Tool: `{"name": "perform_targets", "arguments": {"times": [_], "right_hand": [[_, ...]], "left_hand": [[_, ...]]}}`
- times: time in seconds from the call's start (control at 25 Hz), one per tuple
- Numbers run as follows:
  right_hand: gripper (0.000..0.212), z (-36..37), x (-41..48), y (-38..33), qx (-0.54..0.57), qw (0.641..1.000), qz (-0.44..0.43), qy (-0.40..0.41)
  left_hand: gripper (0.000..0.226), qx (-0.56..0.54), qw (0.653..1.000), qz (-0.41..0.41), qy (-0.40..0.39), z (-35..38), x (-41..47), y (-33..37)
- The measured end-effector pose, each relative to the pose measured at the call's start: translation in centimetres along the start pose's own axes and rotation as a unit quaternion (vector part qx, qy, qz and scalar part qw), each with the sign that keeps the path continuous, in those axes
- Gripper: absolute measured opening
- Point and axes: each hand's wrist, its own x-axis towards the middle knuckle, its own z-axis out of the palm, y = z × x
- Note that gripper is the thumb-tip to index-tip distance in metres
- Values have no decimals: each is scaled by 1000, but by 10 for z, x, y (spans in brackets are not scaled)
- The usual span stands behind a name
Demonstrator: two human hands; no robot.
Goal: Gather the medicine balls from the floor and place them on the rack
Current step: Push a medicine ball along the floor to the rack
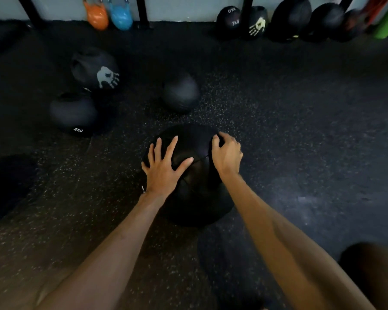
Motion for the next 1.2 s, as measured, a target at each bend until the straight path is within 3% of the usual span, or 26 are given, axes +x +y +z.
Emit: {"name": "perform_targets", "arguments": {"times": [0.16, 0.28, 0.56, 0.72, 0.96, 1.2], "right_hand": [[63, -4, -36, 38, -26, 996, -82, 31], [79, -12, -35, 62, -28, 995, -85, -35], [79, -24, 84, 65, 41, 992, 59, -101], [76, -23, 167, 45, 85, 975, 161, -129], [66, 2, 233, 47, 68, 977, 186, -74], [58, 31, 260, 43, 55, 995, 80, -2]], "left_hand": [[65, 25, 997, -50, -45, 6, 78, 55], [54, 50, 996, -40, -65, 20, 123, 97], [60, 59, 993, 100, -10, 46, 132, 124], [79, 119, 990, 75, -28, 65, 122, 94], [78, 107, 991, 81, -14, 81, 206, 105], [69, 81, 994, 29, -61, 78, 340, 112]]}}
